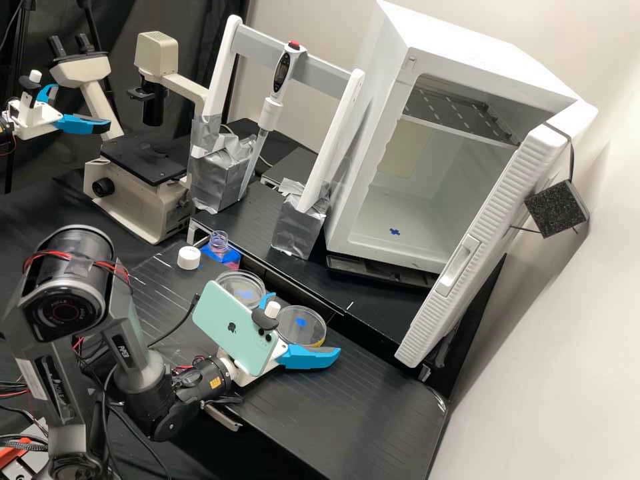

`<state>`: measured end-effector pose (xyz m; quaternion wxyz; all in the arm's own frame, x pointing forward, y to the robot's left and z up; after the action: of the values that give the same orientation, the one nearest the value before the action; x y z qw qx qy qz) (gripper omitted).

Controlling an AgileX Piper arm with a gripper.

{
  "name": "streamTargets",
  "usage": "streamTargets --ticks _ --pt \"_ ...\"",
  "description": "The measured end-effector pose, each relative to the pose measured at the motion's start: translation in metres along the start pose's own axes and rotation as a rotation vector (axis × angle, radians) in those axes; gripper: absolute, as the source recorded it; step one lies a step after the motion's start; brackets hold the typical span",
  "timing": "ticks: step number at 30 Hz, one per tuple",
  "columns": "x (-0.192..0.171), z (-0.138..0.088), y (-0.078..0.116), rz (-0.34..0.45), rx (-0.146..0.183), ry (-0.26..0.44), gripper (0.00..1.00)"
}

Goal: Close the lid

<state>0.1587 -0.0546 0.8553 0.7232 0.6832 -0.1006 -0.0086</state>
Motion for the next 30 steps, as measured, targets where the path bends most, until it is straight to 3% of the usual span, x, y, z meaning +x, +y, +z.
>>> streamTargets --ticks 11,12,30 --pt "0.0013 -0.0005 0.0006 0.018 0.01 -0.008 1.0" --pt "0.0015 -0.0006 0.0007 0.021 0.012 -0.01 0.0" --pt "0.0024 -0.0007 0.0014 0.04 0.023 -0.021 0.0"
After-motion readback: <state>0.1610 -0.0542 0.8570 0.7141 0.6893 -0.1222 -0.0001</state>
